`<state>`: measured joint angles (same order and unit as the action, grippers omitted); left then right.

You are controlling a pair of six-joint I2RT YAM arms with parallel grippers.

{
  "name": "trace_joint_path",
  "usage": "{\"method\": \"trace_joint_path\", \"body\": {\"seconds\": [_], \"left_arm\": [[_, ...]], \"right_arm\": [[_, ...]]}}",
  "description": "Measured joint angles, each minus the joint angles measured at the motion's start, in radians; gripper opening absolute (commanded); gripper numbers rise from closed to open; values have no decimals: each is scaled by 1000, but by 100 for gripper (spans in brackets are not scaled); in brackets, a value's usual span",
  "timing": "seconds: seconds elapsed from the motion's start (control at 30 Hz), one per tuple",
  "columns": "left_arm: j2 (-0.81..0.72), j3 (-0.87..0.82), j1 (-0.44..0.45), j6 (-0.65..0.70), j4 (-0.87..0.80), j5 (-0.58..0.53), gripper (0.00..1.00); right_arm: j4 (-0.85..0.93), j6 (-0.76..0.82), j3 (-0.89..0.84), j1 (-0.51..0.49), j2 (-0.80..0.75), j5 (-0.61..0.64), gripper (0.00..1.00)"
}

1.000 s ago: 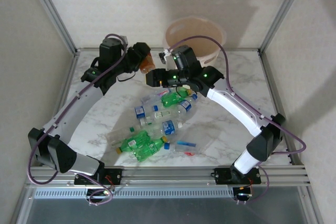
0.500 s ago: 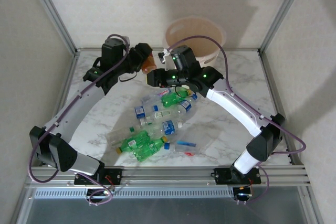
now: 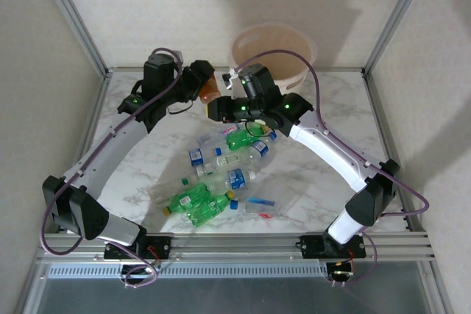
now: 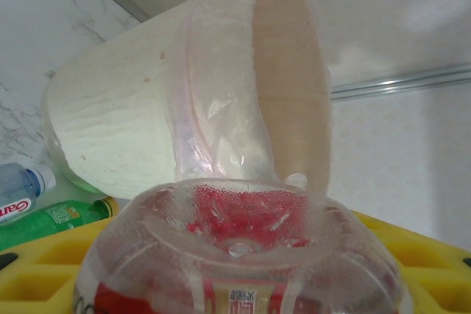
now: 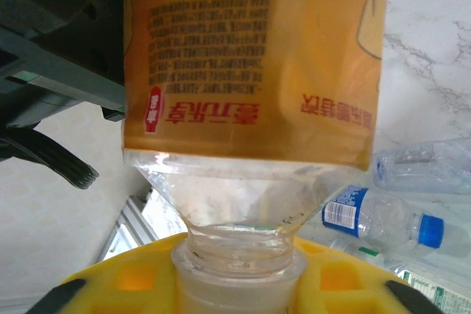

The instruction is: Put the plastic bottles in the bin

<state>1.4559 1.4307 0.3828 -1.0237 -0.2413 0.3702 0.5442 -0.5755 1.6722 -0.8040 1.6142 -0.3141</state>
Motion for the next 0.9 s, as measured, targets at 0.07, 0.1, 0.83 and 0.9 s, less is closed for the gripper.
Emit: {"method": "trace_joint_path", "body": {"seconds": [0.07,0.1,0.83,0.9], "left_arm": [[0,0,1,-1,3,2,79],[0,0,2,-2,2,5,92],[-129,75,-1,201,-66,-258,100],[-130,79,-8,218,-74,-263,100]], "right_arm": [[2,-2,0,0,0,7,21],[2,-2,0,0,0,15,20],[147,20,155,77,-1,212,17],[169,27,182,103,-1,223,16]]}}
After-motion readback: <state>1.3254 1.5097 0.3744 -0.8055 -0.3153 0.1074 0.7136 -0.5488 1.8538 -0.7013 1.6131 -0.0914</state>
